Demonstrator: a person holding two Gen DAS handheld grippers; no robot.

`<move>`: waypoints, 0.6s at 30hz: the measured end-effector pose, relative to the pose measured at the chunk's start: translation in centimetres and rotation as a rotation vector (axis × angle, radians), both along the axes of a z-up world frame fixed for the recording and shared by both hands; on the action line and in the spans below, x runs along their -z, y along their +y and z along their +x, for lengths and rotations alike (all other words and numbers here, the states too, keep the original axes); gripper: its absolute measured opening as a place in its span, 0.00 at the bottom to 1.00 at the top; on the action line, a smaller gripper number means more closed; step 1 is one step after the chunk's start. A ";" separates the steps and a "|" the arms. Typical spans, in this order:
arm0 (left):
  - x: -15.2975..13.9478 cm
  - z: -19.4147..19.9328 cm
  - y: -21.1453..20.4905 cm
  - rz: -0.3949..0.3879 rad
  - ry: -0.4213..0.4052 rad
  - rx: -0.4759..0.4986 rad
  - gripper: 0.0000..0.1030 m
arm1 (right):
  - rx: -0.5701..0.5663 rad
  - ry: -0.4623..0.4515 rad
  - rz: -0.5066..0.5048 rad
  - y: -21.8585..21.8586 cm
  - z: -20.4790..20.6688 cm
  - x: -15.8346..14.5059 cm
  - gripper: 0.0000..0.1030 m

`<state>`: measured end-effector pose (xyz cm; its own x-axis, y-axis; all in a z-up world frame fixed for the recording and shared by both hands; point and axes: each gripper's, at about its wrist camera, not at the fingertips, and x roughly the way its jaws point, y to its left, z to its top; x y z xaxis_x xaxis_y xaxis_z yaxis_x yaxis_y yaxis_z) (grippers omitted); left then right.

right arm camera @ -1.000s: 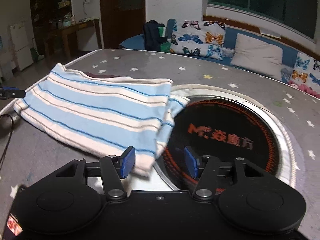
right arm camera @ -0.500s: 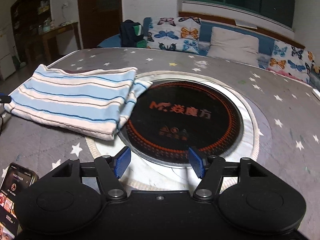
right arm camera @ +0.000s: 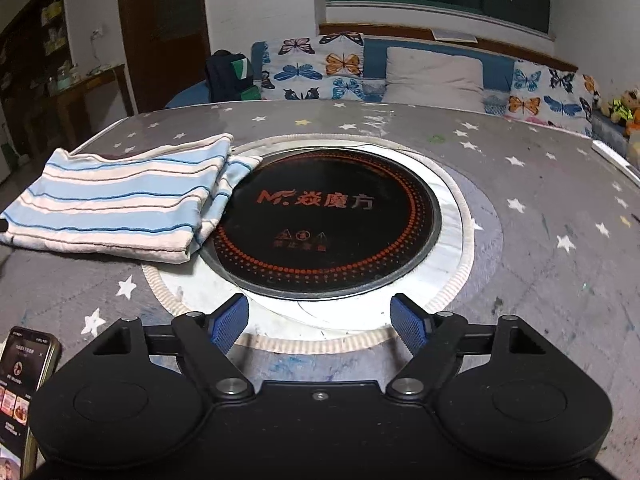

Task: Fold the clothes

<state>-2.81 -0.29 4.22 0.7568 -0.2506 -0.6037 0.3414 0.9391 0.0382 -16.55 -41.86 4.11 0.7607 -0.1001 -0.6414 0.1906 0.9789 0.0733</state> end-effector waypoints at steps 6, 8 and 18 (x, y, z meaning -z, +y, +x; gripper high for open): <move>0.1 -0.1 0.3 0.000 0.004 -0.016 0.74 | 0.039 -0.004 0.006 -0.4 0.0 0.2 0.81; 0.1 -0.2 0.4 0.004 0.000 -0.024 0.75 | 0.055 -0.007 0.006 -0.7 0.0 0.3 0.82; 0.2 -1.1 1.2 0.059 -0.068 -0.102 0.78 | 0.154 -0.009 -0.013 -2.3 -0.1 0.8 0.85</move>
